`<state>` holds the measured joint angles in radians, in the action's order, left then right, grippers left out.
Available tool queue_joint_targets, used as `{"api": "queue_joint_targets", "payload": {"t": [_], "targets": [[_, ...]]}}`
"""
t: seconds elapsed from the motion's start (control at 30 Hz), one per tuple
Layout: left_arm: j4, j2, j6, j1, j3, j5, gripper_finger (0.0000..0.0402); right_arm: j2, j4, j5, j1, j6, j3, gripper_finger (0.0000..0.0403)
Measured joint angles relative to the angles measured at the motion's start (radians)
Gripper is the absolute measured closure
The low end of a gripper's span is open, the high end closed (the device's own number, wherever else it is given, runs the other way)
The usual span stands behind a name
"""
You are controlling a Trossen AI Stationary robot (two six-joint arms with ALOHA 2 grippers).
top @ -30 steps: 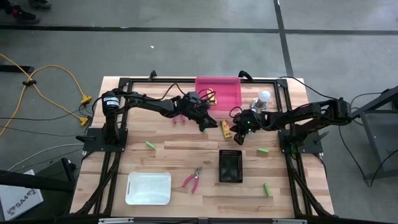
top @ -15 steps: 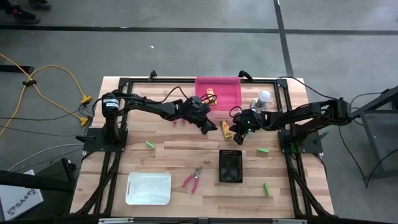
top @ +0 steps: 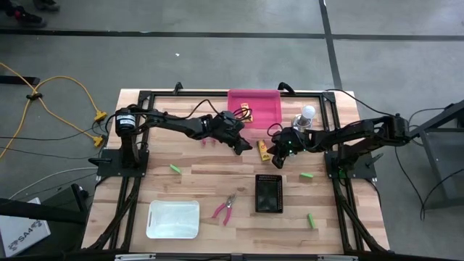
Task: Pick & Place School Supplies
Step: Put the yellow crayon box into the pink bin
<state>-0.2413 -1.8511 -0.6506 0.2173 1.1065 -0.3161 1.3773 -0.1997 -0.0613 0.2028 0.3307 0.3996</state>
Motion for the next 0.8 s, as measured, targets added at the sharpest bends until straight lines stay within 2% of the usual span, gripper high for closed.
{"api": "queue_joint_targets", "payload": {"t": [0.8], "targets": [[0.002,0.0,0.029,0.0,0.0,-0.006,0.0237,0.0,0.002,-0.02,0.0,0.063,0.0,0.0401]]}}
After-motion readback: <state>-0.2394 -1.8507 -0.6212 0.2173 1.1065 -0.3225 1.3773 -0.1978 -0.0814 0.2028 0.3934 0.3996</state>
